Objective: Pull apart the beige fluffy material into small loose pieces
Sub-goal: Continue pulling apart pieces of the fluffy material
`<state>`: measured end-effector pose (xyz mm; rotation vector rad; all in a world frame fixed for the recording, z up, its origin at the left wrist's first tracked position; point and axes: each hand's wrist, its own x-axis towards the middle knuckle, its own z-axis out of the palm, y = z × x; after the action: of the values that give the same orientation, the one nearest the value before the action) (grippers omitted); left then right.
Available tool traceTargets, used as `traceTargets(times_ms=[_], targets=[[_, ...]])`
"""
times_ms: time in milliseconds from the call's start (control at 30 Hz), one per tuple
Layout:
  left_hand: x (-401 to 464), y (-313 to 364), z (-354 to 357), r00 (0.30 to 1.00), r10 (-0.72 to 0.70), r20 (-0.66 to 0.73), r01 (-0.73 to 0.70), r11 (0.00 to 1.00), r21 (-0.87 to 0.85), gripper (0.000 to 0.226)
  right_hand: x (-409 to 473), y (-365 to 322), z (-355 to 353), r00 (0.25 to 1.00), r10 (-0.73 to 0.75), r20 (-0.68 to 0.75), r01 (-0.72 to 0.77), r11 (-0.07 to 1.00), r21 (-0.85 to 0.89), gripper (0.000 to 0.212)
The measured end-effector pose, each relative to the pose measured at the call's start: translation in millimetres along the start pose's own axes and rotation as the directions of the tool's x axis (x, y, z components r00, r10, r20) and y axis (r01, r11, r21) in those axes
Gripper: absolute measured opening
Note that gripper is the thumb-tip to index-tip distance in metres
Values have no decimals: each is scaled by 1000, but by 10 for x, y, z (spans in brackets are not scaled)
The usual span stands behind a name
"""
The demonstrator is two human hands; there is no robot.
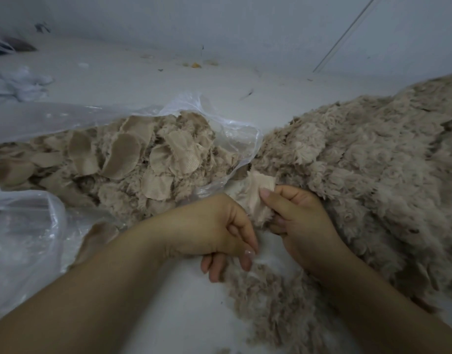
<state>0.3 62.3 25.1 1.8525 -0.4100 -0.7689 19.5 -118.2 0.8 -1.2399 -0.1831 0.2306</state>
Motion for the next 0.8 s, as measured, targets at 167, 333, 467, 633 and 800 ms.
traceTargets(times_ms=[167, 333, 467, 633, 800], targets=[[103, 8, -10, 914, 94, -396, -140, 986, -89, 44, 12, 7, 7, 1000, 4, 11, -3, 999, -32, 15], [203, -14, 51, 753, 175, -634, -367, 911, -185, 32, 14, 24, -12, 1000, -16, 27, 18, 994, -104, 14], [233, -42, 78, 654, 220, -724, -448, 884, -135, 15, 11, 20, 4, 999, -27, 31, 29, 997, -77, 23], [183, -57, 83, 632, 437, -640, -494, 864, 101, 22, 17, 18, -6, 999, -30, 34, 32, 997, -69, 23], [177, -41, 43, 435, 564, -702, -304, 826, 475, 12, 43, 37, 5, 999, -16, -31, 14, 997, -71, 29]])
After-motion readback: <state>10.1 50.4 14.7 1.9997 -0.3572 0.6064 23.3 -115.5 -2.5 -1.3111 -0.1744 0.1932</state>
